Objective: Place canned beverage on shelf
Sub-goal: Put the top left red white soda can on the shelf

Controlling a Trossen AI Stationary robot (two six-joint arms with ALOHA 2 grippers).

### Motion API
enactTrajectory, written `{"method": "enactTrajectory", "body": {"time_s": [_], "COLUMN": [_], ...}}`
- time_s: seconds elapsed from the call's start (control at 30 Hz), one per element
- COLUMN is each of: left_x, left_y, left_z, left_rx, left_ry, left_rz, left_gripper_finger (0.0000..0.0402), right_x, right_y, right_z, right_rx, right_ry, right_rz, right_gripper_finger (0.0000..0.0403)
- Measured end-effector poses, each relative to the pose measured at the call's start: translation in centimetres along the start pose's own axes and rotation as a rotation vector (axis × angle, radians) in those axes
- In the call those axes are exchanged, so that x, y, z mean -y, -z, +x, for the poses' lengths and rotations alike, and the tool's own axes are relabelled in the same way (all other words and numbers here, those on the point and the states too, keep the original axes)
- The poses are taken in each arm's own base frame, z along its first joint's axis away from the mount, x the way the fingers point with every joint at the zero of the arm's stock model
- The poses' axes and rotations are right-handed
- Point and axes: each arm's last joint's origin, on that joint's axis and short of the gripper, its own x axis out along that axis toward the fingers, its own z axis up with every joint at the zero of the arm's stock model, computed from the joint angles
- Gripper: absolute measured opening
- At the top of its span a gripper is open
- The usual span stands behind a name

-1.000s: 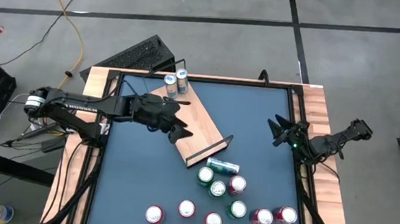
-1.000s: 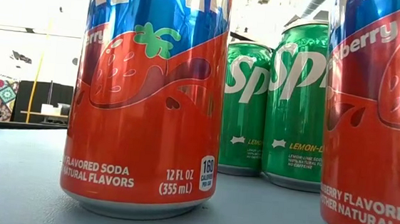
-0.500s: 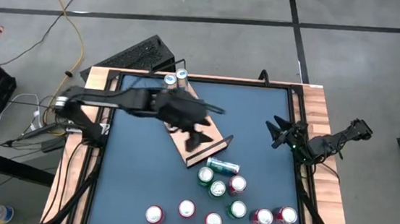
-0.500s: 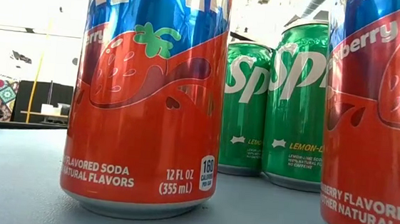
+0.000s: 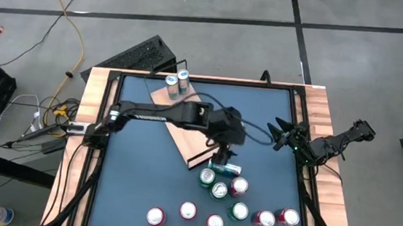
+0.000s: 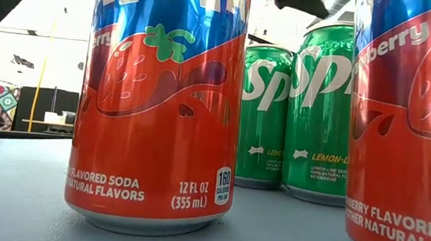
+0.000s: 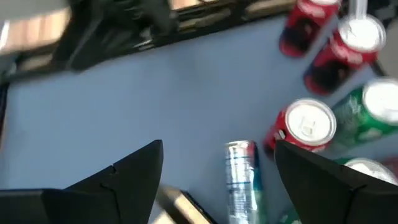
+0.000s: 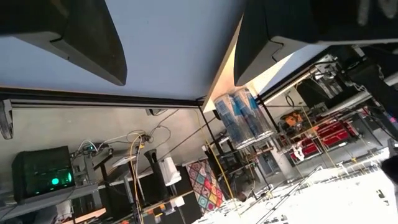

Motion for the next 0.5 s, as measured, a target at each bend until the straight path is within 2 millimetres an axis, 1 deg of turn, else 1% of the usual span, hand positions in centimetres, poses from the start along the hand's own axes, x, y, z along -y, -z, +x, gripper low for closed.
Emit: {"method": "enactTrajectory", "body": {"time_s": [0.07,0.13,0.2,0.23,0.33,0.43,0.5], "left_x": [0.8,1.1,0.7,0.4,0.2,1.6,2.5], "left_y": [0.2,0.3,0.5,0.4,0.5,0.5,0.5], "left_z": [1.1,1.9,1.9,1.8,1.5,1.7,2.5], "left_rx": [-0.012,-0.001,-0.008,-0.007,-0.043,-0.065,-0.067], "left_ry": [0.025,0.068,0.063,0.031,-0.056,-0.064,-0.073], "left_rz": [0.049,0.028,0.002,0.003,0.063,0.099,0.098], "left_gripper_finger": [0.0293,0.0293,0.0293,0.0293,0.0293,0.0293,0.0293], "right_x": [0.0,0.0,0.0,0.0,0.0,0.0,0.0], "right_y": [0.0,0.0,0.0,0.0,0.0,0.0,0.0], "right_z": [0.0,0.0,0.0,0.0,0.0,0.0,0.0], "right_rx": [-0.005,-0.006,-0.006,-0.006,-0.006,-0.006,-0.006], "right_ry": [-0.010,-0.010,-0.011,-0.010,-0.010,-0.009,-0.009], "right_rz": [-0.002,-0.002,-0.003,-0.003,-0.005,-0.005,-0.005], "right_gripper_finger": [0.0282,0.0282,0.0282,0.0282,0.0282,0.0282,0.0282]}}
